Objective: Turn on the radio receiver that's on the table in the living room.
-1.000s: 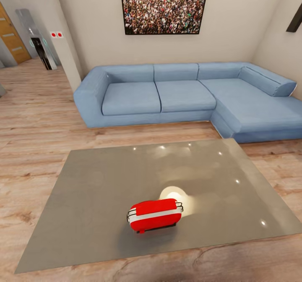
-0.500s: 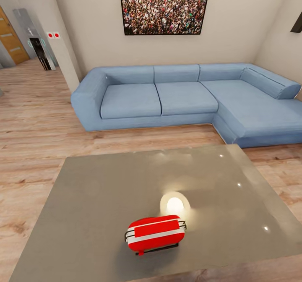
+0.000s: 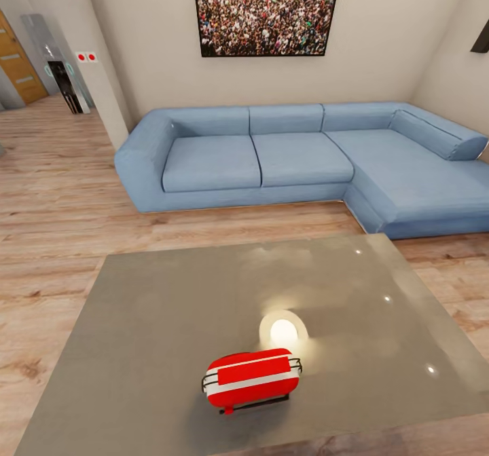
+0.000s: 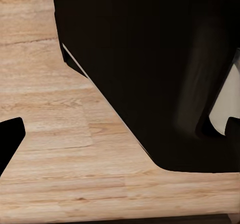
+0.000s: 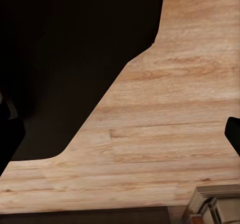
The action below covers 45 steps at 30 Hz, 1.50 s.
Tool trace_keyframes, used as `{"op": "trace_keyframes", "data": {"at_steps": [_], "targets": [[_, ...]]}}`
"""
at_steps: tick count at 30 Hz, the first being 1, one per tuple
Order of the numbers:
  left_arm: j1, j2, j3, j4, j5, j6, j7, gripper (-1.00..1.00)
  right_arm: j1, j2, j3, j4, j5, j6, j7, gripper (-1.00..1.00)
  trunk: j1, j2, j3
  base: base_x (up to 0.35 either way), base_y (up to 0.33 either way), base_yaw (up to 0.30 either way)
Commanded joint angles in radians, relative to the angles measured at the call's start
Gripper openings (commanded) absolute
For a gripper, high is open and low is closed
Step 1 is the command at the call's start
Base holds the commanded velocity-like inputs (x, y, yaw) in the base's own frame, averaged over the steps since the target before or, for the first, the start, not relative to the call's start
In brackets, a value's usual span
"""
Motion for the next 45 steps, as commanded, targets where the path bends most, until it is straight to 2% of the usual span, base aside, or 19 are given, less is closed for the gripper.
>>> {"op": "trace_keyframes", "data": {"at_steps": [1,39,45], "targets": [[0.000,0.000,0.000,0.000,0.000,0.000,0.000,1.00,0.000,0.000,0.000,0.000,0.000,0.000,0.000,1.00,0.000,0.000,0.000,0.000,0.000,0.000],[0.000,-0.008,0.000,0.000,-0.002,0.001,0.003,1.00,0.000,-0.002,0.000,-0.001,0.000,-0.001,0.005,1.00,0.000,0.000,0.000,0.000,0.000,0.000],[0.000,-0.009,0.000,0.000,-0.002,0.002,0.004,1.00,0.000,-0.002,0.000,0.000,-0.001,-0.001,0.005,1.00,-0.023,0.042,0.019,0.000,0.000,0.000]]}}
